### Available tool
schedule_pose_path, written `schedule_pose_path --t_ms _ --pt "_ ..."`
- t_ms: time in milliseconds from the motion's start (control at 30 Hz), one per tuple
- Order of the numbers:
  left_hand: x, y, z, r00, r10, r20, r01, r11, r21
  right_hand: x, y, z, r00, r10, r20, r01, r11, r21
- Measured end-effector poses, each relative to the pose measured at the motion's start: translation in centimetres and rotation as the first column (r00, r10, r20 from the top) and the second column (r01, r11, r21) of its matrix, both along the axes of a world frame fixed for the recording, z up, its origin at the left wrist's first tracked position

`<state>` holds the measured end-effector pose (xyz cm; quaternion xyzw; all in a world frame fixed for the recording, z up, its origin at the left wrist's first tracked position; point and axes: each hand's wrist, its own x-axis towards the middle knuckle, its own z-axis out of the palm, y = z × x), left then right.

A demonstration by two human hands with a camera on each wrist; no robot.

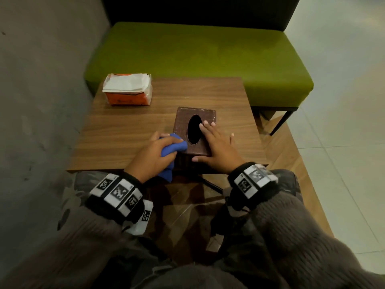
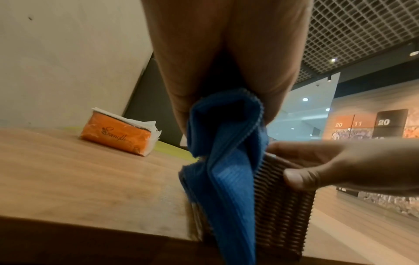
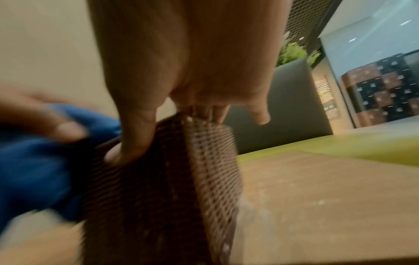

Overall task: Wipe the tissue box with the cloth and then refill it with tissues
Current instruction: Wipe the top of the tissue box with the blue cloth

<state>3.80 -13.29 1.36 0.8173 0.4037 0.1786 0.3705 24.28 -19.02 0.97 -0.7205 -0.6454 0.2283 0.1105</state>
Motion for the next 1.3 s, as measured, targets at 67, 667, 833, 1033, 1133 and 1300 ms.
schedule_pose_path --t_ms 67,667,833,1033,1133,1300 --pt "-0.9 -0.3 0.2 0.990 -0.129 0.063 0.133 0.988 -0.074 1.7 0.0 0.7 0.999 0.025 -0.028 -0.026 0.999 -0.031" --pt "4.8 -1.7 -2.6 0.990 -0.121 -0.076 0.142 0.906 0.398 -2.2 -1.1 -3.8 0.813 -0.321 -0.485 0.477 0.845 0.240" --pt "3.4 -0.5 -1.9 0.953 -0.287 -0.097 0.301 0.859 0.414 -1.8 -1.5 -4.3 0.802 -0.313 -0.509 0.470 0.857 0.213" --pt "3.4 3.2 -1.2 0.999 0.037 0.024 -0.044 0.920 0.391 -1.5 -1.3 -4.2 0.836 -0.360 -0.415 0.476 0.852 0.219" --pt "5.1 -0.7 -1.9 0.982 -0.190 0.003 0.166 0.867 0.469 -0.7 -1.2 -4.1 0.856 -0.342 -0.387 0.439 0.877 0.197" --pt "4.3 1.5 -1.9 0.996 -0.084 0.005 0.075 0.909 0.410 -0.5 -1.1 -4.0 0.880 -0.328 -0.344 0.411 0.888 0.205"
